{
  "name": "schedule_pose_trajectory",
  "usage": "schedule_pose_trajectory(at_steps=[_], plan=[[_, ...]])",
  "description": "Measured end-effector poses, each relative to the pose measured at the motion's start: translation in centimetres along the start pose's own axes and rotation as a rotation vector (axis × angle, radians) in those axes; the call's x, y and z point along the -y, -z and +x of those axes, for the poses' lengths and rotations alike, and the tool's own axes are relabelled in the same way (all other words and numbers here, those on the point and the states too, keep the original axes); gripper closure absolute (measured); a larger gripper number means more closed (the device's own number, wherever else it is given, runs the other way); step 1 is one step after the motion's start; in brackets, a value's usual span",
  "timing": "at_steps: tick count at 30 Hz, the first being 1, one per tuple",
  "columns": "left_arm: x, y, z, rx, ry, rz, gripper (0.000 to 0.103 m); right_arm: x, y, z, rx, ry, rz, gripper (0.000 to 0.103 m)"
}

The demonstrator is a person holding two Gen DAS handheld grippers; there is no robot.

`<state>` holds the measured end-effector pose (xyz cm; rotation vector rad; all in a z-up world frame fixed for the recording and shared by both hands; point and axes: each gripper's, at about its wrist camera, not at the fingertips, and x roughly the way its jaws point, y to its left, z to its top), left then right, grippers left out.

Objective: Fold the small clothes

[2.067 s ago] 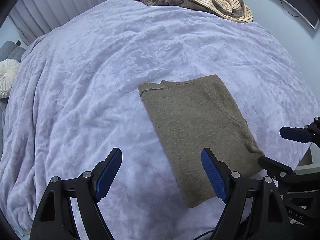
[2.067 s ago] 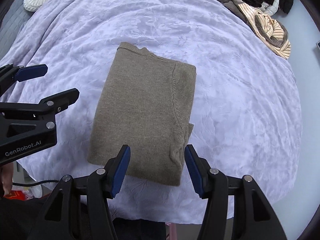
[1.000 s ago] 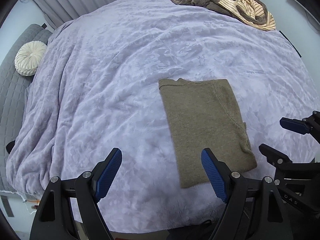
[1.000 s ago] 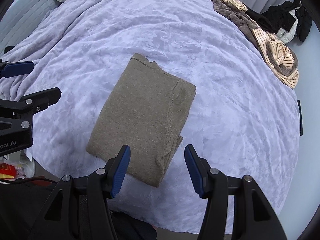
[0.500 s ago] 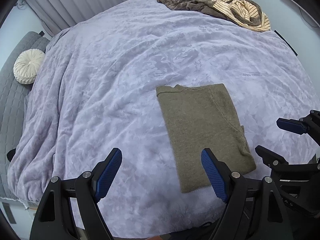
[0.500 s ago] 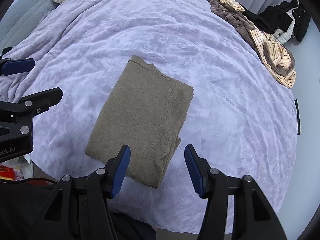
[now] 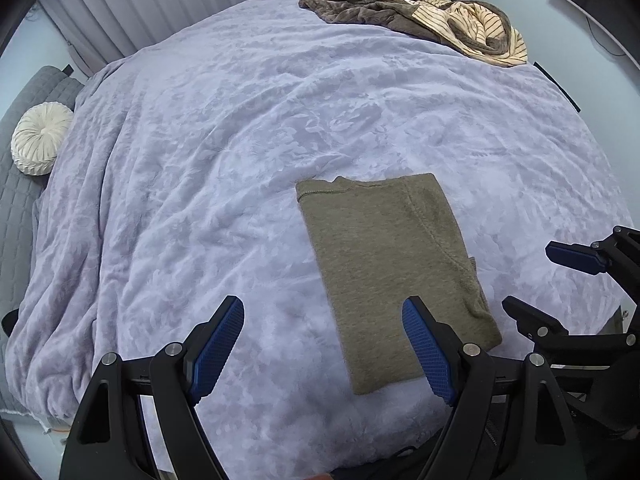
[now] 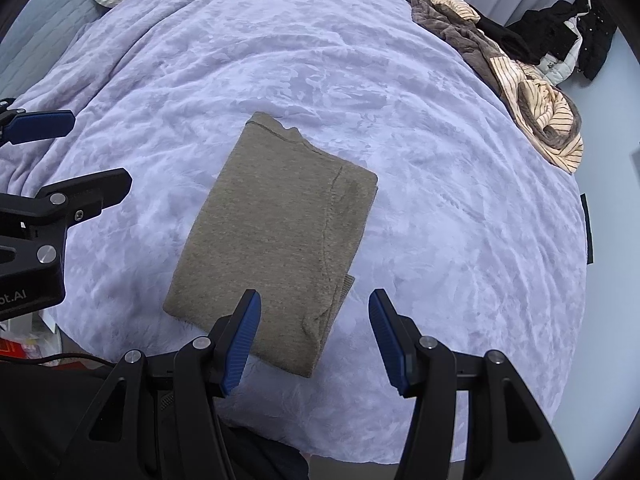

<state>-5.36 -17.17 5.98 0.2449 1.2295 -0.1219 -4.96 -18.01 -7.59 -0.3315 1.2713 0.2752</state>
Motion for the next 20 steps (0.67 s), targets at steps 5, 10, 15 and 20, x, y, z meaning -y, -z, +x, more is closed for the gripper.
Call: schedule_pose_trajectory(at_steps=[5,10,15,20], plan=[[-0.1,-0.5,0.2,0.006,0.011,0.005,0.021,0.1,-0.5,0.1,-0.003,0.006,0.008,0.043],[-0.3,-0.9,0.4,0.001,0.018,0.004,0.021,0.2,-0.8,0.2,-0.003,0.008,0.008,0.043],[-0.4,-1.1,1.0,-0.017,0.021,0.004,0.021,0.3,-1.1,0.3,-0.008,0.003,0.006,0.043],[-0.4,-1.1,1.2,-0.021,0.015,0.003,0.021,0.3,-1.2,0.5,-0.011,-0.002,0.006,0.043]])
